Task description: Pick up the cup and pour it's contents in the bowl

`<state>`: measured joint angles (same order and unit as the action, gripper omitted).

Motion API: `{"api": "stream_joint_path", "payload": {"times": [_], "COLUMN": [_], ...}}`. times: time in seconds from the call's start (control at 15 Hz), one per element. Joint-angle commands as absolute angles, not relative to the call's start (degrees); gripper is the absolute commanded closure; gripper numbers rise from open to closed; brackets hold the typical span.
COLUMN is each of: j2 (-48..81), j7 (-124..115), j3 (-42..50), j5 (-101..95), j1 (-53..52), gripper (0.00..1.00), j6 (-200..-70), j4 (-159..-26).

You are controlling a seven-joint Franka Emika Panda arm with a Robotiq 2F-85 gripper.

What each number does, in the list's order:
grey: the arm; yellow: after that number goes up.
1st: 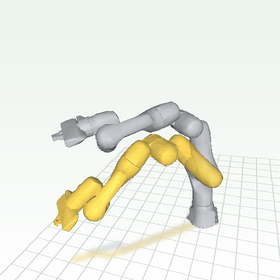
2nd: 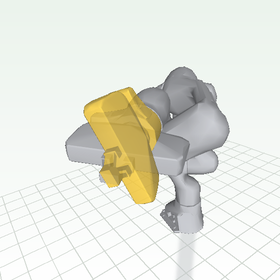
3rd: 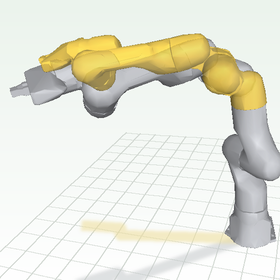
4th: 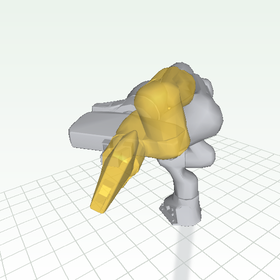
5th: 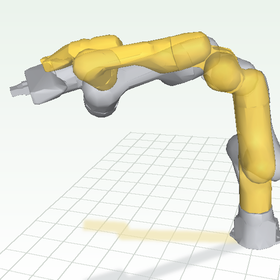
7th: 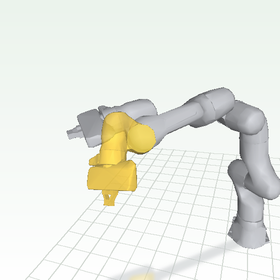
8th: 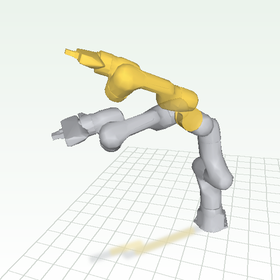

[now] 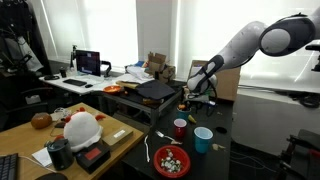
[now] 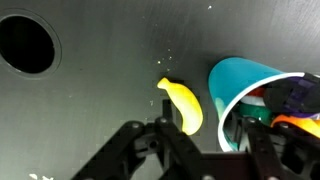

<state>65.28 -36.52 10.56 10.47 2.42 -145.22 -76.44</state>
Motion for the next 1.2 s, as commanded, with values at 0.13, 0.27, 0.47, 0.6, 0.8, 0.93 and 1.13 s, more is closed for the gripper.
{"api": "stream_joint_path", "payload": {"times": [0.13, 0.27, 0.47, 0.6, 0.8, 0.93, 1.13], "j2": [65.39, 65.22, 64.63, 63.57, 61.71, 59.78, 56.1], "j7": [-36.07, -35.73, -35.17, -34.32, -32.49, -30.75, -27.44], "j3": [10.73, 10.44, 10.28, 10.32, 10.55, 10.92, 11.34], "j5": [10.32, 10.49, 10.44, 10.08, 9.59, 8.97, 7.83], "j1": [1.96, 2.11, 2.16, 1.84, 1.39, 0.87, 0.34], "gripper": [0.94, 1.0, 0.99, 0.99, 0.99, 0.99, 0.99], "j6": [-146.73, -146.9, -147.15, -147.48, -147.84, -147.98, -148.07], "j4": [-77.51, -77.71, -78.37, -79.46, -81.12, -83.23, -87.34]}}
